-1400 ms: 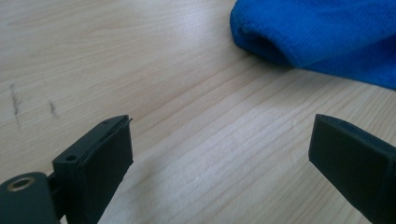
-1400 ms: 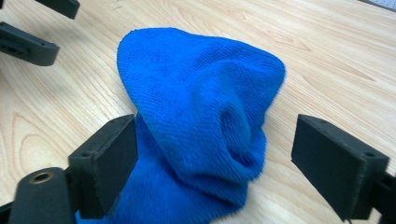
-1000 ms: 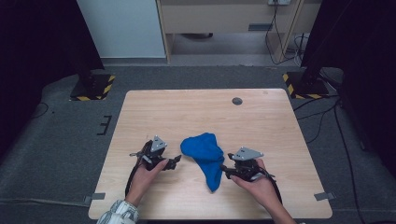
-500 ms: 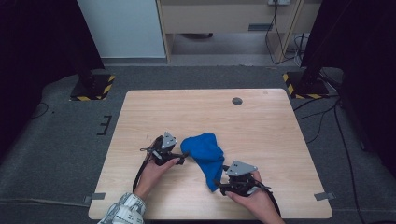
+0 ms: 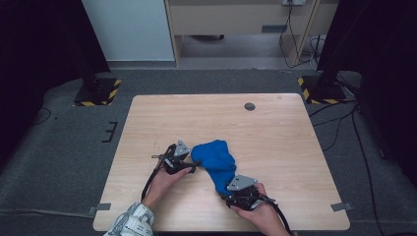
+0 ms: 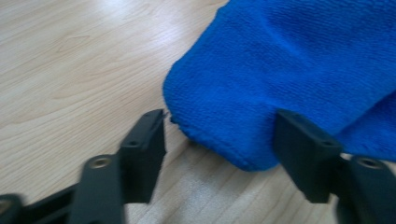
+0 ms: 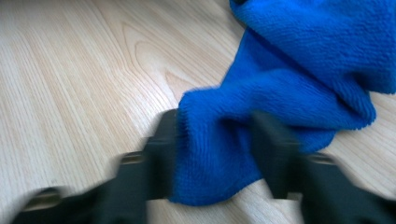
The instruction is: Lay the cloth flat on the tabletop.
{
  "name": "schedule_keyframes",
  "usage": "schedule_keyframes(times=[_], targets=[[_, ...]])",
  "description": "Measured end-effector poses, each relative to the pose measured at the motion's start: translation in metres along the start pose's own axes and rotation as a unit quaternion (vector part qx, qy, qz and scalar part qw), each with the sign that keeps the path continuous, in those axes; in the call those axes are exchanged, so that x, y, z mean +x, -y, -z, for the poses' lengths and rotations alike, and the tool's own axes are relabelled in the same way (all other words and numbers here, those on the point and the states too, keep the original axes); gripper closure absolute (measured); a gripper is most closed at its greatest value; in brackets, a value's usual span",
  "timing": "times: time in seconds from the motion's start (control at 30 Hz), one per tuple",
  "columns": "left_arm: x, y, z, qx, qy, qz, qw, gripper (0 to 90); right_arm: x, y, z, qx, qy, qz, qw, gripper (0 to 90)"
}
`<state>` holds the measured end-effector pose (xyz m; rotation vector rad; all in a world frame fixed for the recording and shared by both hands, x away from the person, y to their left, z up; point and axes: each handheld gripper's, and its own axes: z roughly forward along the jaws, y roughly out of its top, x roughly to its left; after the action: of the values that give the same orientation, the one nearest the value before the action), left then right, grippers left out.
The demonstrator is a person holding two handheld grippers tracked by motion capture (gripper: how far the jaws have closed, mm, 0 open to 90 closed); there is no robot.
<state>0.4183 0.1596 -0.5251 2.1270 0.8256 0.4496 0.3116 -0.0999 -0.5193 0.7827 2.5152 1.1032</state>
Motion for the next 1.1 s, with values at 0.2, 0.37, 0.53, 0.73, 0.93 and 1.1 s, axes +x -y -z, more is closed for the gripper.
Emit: schedule_keyframes(times=[0.2, 0.37, 0.53, 0.73, 0.93, 1.1], targets=[[-0.004, -0.004, 0.001, 0.000, 0.022, -0.021, 0.9995, 67.8, -0.012, -0.002, 0.012, -0.029, 0.009, -0.010, 0.9995, 86.5], [-0.007, -0.009, 0.010, -0.016, 0.025, -0.026, 0.9992, 81.8, -0.025, -0.005, 0.026, -0.062, 0.028, -0.030, 0.9972, 86.9], [-0.007, -0.016, 0.027, -0.060, 0.010, -0.010, 0.9981, 84.2, -0.041, -0.005, 0.039, -0.082, 0.043, -0.052, 0.9943, 86.9], [-0.004, -0.018, 0.036, -0.076, -0.018, 0.004, 0.9970, 84.4, -0.056, -0.005, 0.054, -0.100, 0.058, -0.072, 0.9906, 87.2], [-0.005, -0.017, 0.032, -0.054, -0.018, 0.010, 0.9984, 84.2, -0.064, -0.004, 0.059, -0.102, 0.067, -0.084, 0.9890, 87.5], [-0.005, -0.011, 0.020, -0.009, -0.014, 0.011, 0.9998, 82.2, -0.079, -0.002, 0.040, -0.071, 0.069, -0.095, 0.9906, 87.3]])
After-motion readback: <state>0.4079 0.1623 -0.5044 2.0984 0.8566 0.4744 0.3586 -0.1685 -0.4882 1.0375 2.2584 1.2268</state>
